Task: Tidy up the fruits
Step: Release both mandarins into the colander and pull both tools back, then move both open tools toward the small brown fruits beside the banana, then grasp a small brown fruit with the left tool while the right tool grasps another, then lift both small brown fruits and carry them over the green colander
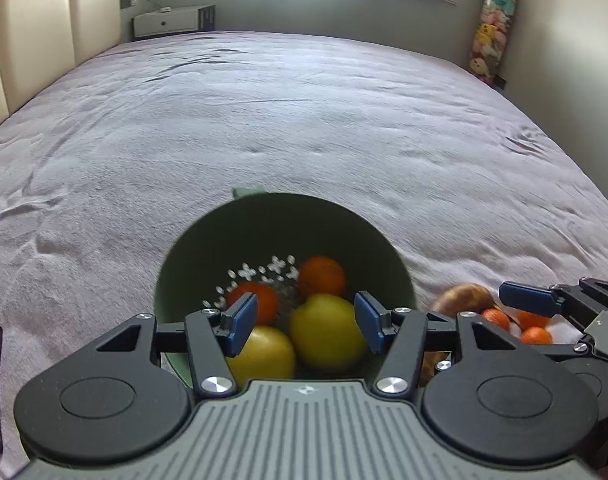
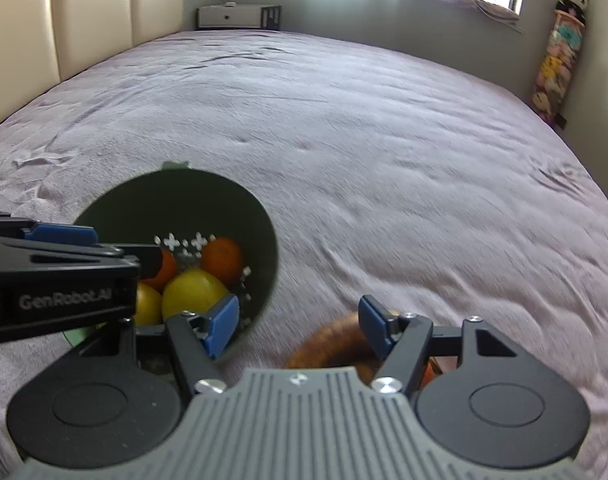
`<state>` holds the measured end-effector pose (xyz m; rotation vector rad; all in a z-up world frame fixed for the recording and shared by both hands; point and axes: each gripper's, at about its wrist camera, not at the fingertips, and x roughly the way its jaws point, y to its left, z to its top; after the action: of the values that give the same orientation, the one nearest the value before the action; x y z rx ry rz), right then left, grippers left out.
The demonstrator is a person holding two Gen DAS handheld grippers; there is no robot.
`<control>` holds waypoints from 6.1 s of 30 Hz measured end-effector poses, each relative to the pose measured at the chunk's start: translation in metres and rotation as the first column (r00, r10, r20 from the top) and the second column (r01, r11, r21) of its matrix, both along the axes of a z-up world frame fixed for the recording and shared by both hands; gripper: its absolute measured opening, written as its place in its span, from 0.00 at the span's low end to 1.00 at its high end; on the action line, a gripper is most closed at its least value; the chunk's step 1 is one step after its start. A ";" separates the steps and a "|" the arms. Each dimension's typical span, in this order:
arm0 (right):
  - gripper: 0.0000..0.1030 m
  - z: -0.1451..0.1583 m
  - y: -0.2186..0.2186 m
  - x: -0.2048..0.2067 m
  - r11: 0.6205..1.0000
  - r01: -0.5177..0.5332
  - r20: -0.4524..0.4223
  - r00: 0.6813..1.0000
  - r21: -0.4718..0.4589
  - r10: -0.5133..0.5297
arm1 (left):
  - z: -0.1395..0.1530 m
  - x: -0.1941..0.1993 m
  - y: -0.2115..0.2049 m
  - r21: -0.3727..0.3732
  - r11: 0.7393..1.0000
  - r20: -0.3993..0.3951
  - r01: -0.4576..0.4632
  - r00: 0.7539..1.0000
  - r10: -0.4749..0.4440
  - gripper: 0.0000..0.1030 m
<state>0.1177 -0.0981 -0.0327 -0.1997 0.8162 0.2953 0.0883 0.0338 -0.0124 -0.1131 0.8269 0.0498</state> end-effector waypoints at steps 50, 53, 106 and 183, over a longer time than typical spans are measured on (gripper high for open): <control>0.41 -0.045 -0.151 -0.030 0.886 0.430 -0.165 0.899 0.171 -0.405 | -0.055 -0.022 -0.112 0.008 0.916 0.104 0.401 0.911 -0.399 0.62; 0.34 -0.049 -0.150 -0.027 0.887 0.421 -0.166 0.904 0.190 -0.394 | -0.062 -0.017 -0.118 0.053 0.912 0.087 0.407 0.908 -0.410 0.57; 0.10 -0.076 -0.150 0.000 0.802 0.487 -0.348 0.860 0.346 -0.373 | -0.097 0.000 -0.166 0.430 0.710 -0.061 0.558 0.803 -0.594 0.23; 0.20 0.017 -0.041 -0.032 0.940 0.099 -0.087 0.993 0.327 -0.075 | 0.006 -0.017 0.004 -0.172 0.981 -0.103 0.085 0.989 -0.103 0.28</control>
<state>0.0853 -0.1395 -0.0157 0.1640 0.8324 0.3532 0.0717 0.0378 -0.0064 -0.2312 0.9467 -0.1039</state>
